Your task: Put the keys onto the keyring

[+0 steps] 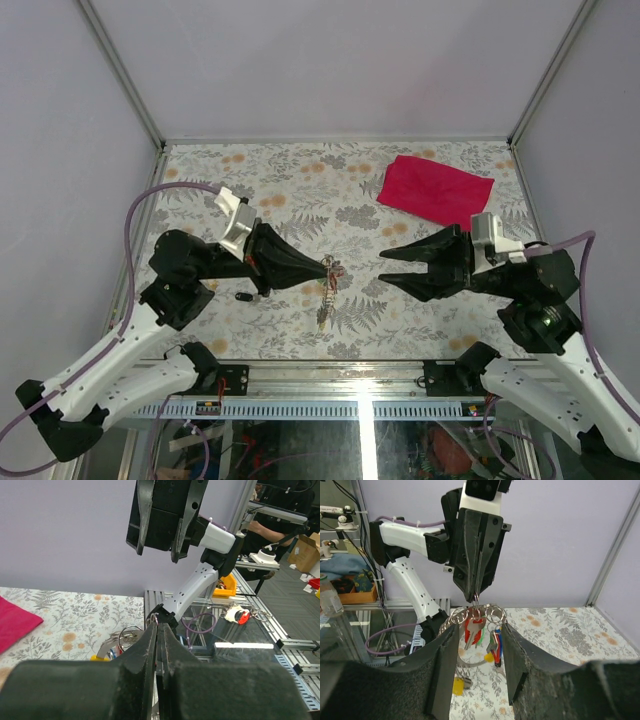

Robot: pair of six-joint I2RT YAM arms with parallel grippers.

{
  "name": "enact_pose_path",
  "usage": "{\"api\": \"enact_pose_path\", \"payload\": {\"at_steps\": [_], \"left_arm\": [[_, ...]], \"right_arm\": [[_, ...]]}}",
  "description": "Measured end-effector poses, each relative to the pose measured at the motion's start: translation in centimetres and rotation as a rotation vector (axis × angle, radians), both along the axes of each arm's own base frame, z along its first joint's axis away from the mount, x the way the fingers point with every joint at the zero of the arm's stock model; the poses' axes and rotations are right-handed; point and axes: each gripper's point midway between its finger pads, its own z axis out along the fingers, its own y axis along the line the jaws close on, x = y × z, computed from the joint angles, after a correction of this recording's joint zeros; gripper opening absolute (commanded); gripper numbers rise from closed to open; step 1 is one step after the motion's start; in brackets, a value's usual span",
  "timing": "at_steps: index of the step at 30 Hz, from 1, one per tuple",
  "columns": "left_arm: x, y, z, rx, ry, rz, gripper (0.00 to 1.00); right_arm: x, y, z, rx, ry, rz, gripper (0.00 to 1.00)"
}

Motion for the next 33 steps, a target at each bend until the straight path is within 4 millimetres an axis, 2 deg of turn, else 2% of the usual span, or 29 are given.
{"api": "enact_pose_path", "payload": {"at_steps": [4,12,19,24,33], "left_arm": [[-0.6,-0.6,-0.1,-0.002,0.007,-0.022,0.00],[-0.6,-2.0,-0.8,0.009,0.028,-0.027,0.00],[-0.3,-2.3,-1.6,0.011,0.032,-0.007,0.00],[0.0,-2.4,-1.5,0.003,0.021,0.009,0.00],[0.4,-2.6,-1.8,0.007,0.009,0.023,0.00]], "right_arm": [[-0.5,-0.3,0.3,0.011,0.001,0.004,0.46],[0.4,1.2,-1.4,-0.044,0.078,0.054,0.44],[0.5,2.1,-2.0,-0.060,0.092,0.108,0.39],[0.2,2.6,-2.1,-0.056,0.081,0.156,0.39],[0.5,3.3,-3.4,-0.082,0.099,0.197,0.35]]}}
